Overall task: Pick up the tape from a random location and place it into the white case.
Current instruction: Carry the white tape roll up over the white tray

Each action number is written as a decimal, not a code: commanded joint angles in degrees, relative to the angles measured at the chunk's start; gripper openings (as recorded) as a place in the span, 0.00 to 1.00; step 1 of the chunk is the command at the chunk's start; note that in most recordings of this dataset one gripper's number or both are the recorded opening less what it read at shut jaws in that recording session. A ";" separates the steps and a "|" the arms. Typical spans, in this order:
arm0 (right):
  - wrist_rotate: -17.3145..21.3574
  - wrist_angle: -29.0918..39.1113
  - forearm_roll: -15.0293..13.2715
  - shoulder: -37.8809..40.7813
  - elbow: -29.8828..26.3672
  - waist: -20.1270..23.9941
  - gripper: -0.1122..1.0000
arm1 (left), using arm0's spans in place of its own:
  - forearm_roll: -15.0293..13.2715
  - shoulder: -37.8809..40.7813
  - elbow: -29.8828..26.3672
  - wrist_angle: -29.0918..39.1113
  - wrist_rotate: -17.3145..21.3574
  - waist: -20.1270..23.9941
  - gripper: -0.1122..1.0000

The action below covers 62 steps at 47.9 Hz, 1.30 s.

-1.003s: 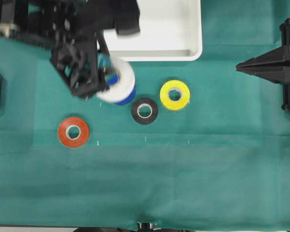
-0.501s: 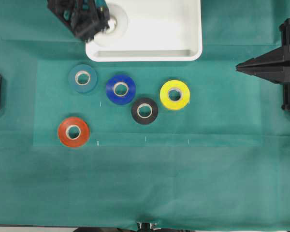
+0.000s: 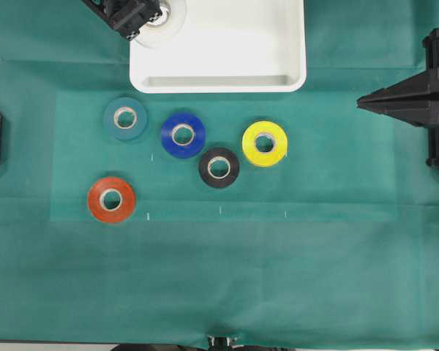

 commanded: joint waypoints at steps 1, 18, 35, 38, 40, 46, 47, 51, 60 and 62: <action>-0.09 -0.18 0.00 0.35 -1.67 0.09 0.10 | 0.18 -1.14 -0.26 -0.53 -0.09 0.09 0.34; -0.18 -0.18 0.00 0.35 -1.85 0.09 0.10 | 0.18 5.01 -5.36 -2.37 2.11 0.09 0.34; -0.18 -0.18 0.00 0.35 -1.85 0.09 0.10 | 0.18 11.78 -13.18 -3.08 5.10 0.18 0.34; -0.18 -0.09 0.00 0.35 -1.85 0.09 0.10 | 0.18 12.30 -13.89 -2.90 5.71 0.18 0.34; -0.18 -0.09 0.00 0.35 -1.85 0.09 0.10 | 0.18 12.66 -14.06 -2.90 5.98 0.18 0.34; -0.26 -0.09 0.00 0.35 -1.85 0.09 0.10 | 0.18 12.39 -13.71 -2.90 6.06 0.44 0.34; -0.26 -0.18 0.00 0.35 -1.85 0.09 0.10 | 0.18 12.30 -13.62 -2.81 6.06 0.53 0.34; -0.26 -0.09 -0.09 0.35 -1.85 0.09 0.10 | 0.18 12.13 -13.27 -2.81 6.06 0.53 0.34; -0.26 -0.09 -0.09 0.35 -1.85 0.00 0.10 | 0.18 12.04 -13.10 -2.81 6.06 0.53 0.34; -0.26 -0.09 0.00 0.35 -1.85 0.09 0.10 | 0.18 12.04 -13.10 -2.81 6.06 0.53 0.34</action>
